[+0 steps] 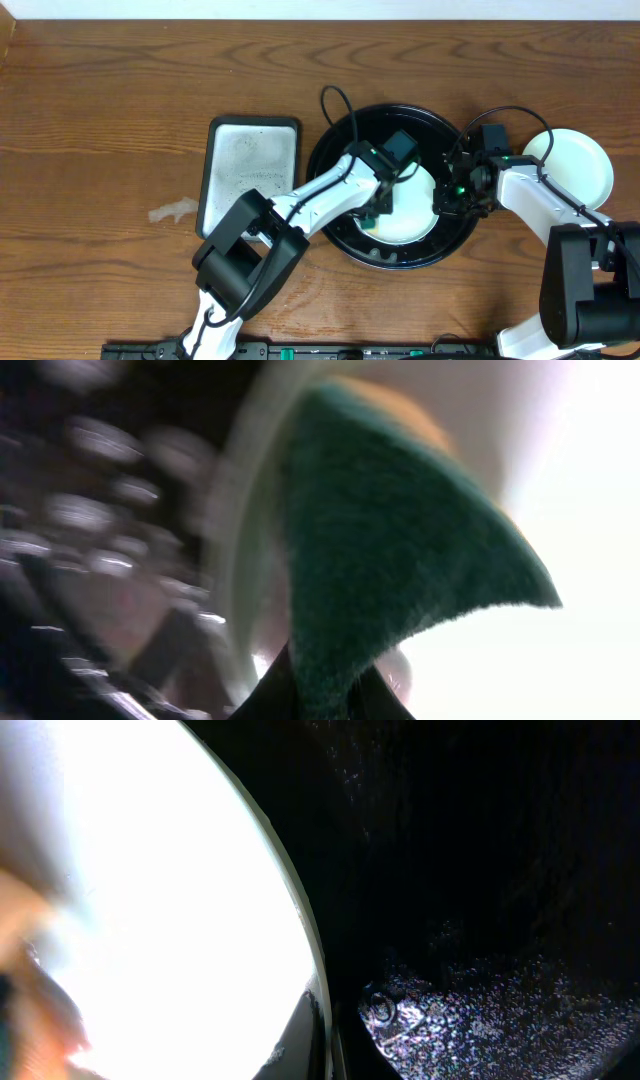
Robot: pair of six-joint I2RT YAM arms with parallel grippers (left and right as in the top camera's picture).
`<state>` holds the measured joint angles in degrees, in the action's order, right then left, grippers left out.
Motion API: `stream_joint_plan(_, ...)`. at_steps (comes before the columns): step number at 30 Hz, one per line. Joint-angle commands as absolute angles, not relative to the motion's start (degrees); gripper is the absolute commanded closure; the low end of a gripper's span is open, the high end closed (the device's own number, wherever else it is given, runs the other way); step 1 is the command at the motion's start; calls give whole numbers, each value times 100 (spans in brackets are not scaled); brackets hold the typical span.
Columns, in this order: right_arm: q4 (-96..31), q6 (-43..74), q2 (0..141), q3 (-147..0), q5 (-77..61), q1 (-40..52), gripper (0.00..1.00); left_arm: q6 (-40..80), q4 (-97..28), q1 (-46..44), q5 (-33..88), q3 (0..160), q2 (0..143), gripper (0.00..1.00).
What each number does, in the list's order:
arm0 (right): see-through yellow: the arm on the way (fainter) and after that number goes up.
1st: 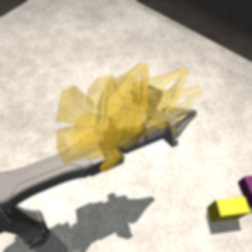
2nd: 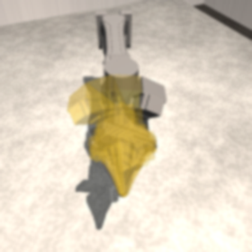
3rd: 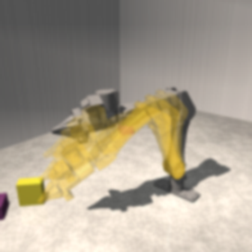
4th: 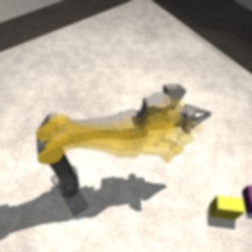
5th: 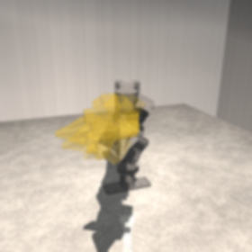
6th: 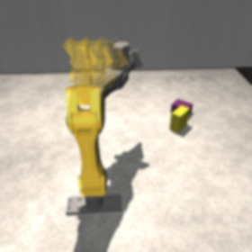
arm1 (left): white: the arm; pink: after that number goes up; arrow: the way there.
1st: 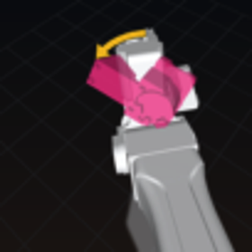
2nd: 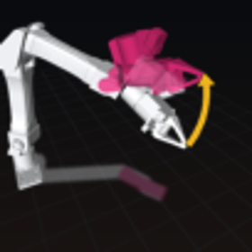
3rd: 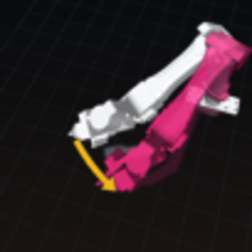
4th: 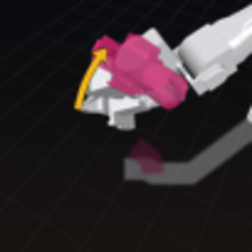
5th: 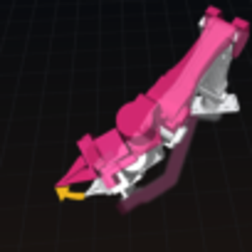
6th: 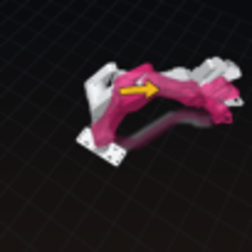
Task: Clean dirty plates on tray and stack at the side
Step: 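Scrub the tilted plate face with the sponge in the left gripper, then return the sponge to the basin with the left gripper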
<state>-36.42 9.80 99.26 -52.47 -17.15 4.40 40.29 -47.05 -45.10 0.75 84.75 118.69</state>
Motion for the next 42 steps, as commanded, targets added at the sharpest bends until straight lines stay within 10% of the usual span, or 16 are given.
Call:
stream_joint_plan(1,-3697,803,10084,-5155,-1057,384,99,3900,-5006,-4372,-1096,8468,11839,93)
stream_joint_plan(16,-3680,803,10082,-5155,-1059,384,99,3111,-5360,-4045,-851,8482,9338,92)
stream_joint_plan(31,-3673,657,9544,-5196,-1479,386,99,2484,-4611,-1575,-283,6217,9174,92)
stream_joint_plan(42,-4410,1122,7675,-5196,829,1350,99,1800,-4510,-1004,910,6215,8805,59)
